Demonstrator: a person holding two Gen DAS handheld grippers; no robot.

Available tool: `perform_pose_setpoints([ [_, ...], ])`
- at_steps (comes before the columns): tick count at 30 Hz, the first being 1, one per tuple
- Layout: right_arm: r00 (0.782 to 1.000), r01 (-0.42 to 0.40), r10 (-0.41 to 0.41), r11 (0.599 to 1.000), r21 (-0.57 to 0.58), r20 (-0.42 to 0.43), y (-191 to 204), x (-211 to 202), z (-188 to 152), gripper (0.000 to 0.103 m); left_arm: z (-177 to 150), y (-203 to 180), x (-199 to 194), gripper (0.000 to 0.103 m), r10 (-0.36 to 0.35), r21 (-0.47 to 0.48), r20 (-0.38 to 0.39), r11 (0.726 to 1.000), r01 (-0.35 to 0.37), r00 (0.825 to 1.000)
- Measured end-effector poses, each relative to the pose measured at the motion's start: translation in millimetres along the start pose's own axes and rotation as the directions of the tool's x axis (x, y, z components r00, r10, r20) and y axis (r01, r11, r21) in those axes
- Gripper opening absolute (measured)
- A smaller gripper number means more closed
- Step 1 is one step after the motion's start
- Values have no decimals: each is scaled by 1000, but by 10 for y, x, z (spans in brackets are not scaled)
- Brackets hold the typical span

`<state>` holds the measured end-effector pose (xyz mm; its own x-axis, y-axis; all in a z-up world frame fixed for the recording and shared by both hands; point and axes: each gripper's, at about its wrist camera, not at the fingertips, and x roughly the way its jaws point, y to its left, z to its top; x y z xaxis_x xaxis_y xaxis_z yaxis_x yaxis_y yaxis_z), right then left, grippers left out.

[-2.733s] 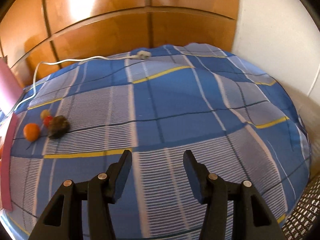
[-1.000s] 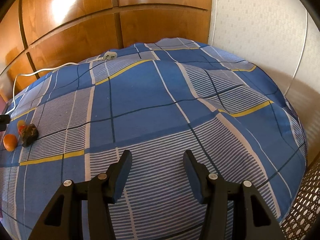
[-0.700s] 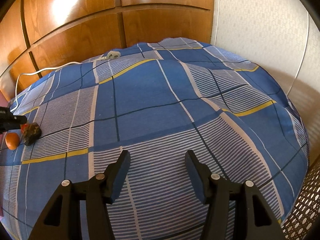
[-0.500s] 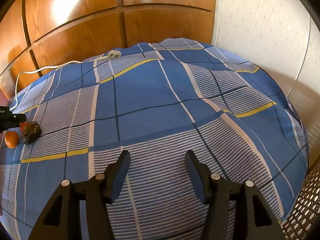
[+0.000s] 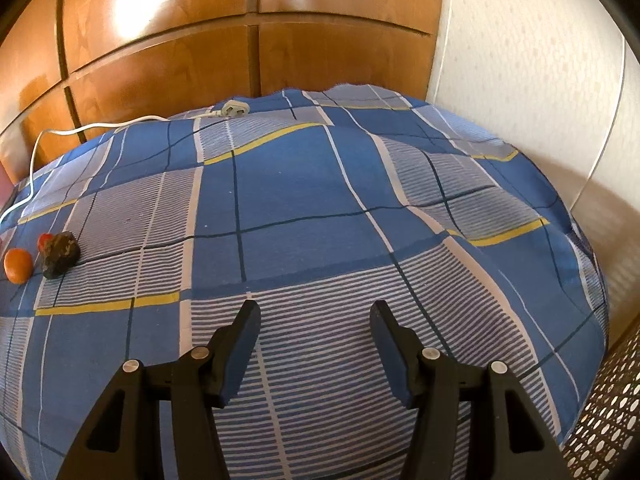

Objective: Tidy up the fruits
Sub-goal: 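Move the left tool to the small yellow fruit and grasp it, then carry the yellow fruit into the pink tray and open the left tool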

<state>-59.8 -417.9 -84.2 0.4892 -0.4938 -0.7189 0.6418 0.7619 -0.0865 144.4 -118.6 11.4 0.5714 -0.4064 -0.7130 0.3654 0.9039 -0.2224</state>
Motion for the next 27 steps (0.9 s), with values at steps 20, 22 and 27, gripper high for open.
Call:
perform_pose_setpoints([
  [20, 995, -54, 64, 989, -135, 71, 466, -301, 29, 58, -319, 1596, -362, 28, 365, -259, 8, 900, -350, 931],
  [22, 995, -56, 67, 988, -145, 73, 503, -325, 27, 58, -369, 1627, -384, 28, 378, -258, 7, 895, -364, 926],
  [27, 993, -68, 83, 983, -173, 85, 605, -397, 24, 58, -477, 1668, -416, 28, 397, -275, 2, 883, -381, 918],
])
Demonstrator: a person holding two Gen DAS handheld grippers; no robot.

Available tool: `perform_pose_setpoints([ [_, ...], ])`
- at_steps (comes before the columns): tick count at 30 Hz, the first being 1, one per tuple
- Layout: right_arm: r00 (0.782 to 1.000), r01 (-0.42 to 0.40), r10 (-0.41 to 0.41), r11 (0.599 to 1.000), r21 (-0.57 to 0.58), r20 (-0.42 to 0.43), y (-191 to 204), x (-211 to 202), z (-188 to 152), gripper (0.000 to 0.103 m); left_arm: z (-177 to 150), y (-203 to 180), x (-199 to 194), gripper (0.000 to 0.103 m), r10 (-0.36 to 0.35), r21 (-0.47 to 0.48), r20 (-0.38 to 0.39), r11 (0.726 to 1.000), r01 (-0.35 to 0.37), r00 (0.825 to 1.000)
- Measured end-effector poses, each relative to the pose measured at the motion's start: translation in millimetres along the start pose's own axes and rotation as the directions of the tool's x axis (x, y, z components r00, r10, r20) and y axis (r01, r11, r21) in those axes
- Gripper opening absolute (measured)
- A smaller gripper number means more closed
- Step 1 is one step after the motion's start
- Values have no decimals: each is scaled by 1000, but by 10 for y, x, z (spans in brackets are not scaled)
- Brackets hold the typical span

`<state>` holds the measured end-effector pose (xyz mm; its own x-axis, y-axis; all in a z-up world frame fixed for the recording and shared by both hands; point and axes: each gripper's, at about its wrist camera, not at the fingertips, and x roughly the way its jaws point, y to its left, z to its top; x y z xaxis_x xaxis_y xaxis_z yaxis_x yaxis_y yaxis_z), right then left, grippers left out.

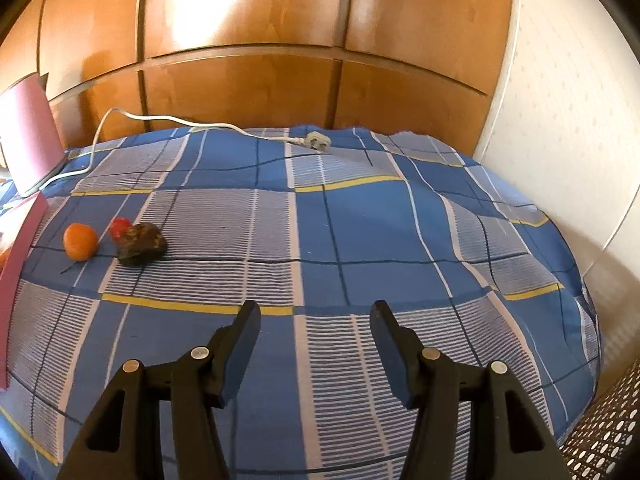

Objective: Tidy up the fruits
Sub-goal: 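Carry the yellow fruit into the pink tray and open the left tool, then move the right tool to the dark round fruit and grasp it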

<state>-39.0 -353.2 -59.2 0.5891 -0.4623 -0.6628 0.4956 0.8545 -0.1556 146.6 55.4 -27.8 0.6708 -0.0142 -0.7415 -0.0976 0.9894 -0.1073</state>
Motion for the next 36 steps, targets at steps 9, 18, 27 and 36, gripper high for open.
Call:
perform_pose_setpoints([
  [9, 998, -51, 53, 997, -64, 41, 279, -152, 117, 58, -173, 37, -267, 43, -23, 4, 32, 1000, 22, 999],
  [18, 987, -107, 127, 978, -179, 100, 724, -386, 264, 58, -349, 57, -564, 46, -65, -7, 48, 998, 66, 997],
  [27, 973, -147, 188, 951, -272, 132, 1076, -559, 302, 58, -491, 115, -736, 49, -82, -13, 49, 996, 83, 995],
  [36, 965, -168, 221, 933, -318, 140, 1247, -621, 323, 58, -591, 186, -775, 49, -87, -37, 31, 995, 88, 996],
])
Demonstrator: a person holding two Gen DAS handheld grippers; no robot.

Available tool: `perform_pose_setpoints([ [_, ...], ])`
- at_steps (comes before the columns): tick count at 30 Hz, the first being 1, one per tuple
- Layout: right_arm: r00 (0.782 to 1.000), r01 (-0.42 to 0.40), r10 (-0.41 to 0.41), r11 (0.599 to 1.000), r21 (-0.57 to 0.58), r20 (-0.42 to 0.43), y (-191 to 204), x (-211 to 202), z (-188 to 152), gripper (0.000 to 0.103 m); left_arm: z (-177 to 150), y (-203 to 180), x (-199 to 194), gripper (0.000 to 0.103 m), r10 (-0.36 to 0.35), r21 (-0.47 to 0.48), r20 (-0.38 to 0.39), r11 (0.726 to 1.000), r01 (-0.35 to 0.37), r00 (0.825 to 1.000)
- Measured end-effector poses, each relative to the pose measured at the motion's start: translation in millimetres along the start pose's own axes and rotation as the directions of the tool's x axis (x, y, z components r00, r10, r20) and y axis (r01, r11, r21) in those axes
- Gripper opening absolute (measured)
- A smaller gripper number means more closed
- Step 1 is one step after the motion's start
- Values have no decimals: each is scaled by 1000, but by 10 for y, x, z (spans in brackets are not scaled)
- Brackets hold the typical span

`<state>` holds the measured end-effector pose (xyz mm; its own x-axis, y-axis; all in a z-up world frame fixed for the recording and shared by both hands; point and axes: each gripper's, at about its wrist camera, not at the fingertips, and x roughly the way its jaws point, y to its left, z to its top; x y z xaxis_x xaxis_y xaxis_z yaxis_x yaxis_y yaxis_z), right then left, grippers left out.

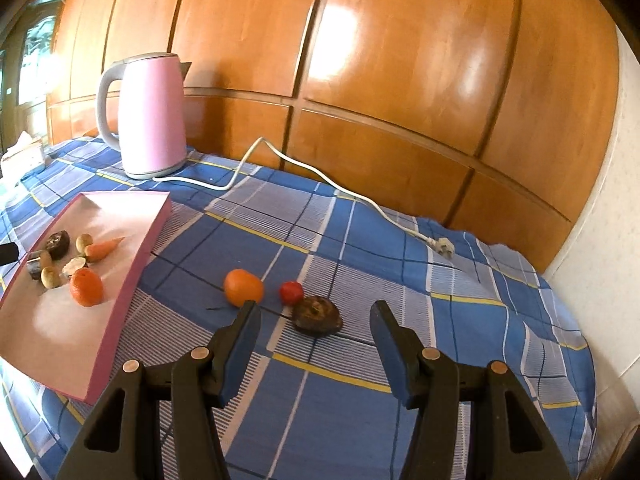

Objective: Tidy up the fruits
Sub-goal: 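Move the right tool to the dark round fruit and grasp it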

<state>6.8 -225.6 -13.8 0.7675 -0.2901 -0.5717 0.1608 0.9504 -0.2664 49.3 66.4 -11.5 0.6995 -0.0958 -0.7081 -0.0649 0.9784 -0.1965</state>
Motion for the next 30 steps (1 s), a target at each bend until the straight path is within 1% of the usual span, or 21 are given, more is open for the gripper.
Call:
perform_pose_setpoints([
  [23, 999, -26, 28, 995, -91, 22, 307, 0, 117, 58, -78, 186, -94, 49, -5, -51, -11, 999, 4, 1000],
  [30, 998, -59, 58, 993, -103, -10, 418, 120, 128, 58, -143, 252, -141, 49, 8, -52, -14, 999, -9, 1000],
])
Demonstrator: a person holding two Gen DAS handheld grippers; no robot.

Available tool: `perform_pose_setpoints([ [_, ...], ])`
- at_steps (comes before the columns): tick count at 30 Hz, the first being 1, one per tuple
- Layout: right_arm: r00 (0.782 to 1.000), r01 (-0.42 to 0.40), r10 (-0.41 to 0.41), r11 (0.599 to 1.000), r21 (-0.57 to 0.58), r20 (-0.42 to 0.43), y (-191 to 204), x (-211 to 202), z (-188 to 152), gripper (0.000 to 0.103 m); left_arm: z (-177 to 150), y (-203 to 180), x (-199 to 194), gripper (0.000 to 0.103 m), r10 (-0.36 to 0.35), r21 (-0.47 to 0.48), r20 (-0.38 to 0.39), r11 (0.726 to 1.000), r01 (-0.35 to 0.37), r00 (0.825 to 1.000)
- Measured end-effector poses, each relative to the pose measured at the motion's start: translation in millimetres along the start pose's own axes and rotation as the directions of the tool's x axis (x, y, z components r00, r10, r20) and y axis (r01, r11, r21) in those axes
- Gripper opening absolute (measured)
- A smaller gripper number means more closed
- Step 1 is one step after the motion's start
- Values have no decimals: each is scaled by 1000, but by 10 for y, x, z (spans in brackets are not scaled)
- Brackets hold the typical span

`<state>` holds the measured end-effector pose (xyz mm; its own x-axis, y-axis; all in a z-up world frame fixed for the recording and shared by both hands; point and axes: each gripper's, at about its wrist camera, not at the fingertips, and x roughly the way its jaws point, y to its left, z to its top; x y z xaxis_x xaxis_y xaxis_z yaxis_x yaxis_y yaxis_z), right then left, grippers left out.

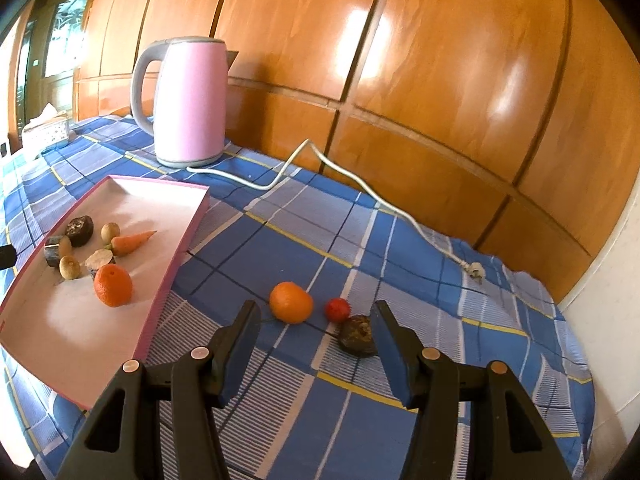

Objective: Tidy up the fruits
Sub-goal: 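Move the right tool to the dark round fruit and grasp it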

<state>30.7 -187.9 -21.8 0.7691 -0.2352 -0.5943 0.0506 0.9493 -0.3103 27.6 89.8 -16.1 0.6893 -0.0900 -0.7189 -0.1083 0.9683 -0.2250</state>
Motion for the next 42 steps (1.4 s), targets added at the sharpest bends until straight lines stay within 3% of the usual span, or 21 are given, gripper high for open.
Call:
perform_pose_setpoints([
  [9, 995, -30, 38, 996, 86, -97, -75, 350, -58, 58, -90, -24, -60, 51, -3, 33, 8, 999, 3, 1000],
  [23, 982, 72, -18, 957, 283, -189, -818, 475, -314, 58, -196, -192, 25, 51, -65, 80, -43, 994, 69, 997],
  [32, 970, 1, 99, 910, 415, -220, -1155, 601, -448, 58, -222, -312, 35, 52, -84, 114, -59, 989, 90, 995],
  [42, 951, -69, 159, 945, 319, -265, -928, 938, -299, 58, -222, -392, 15, 56, -80, 143, -59, 986, 87, 995],
])
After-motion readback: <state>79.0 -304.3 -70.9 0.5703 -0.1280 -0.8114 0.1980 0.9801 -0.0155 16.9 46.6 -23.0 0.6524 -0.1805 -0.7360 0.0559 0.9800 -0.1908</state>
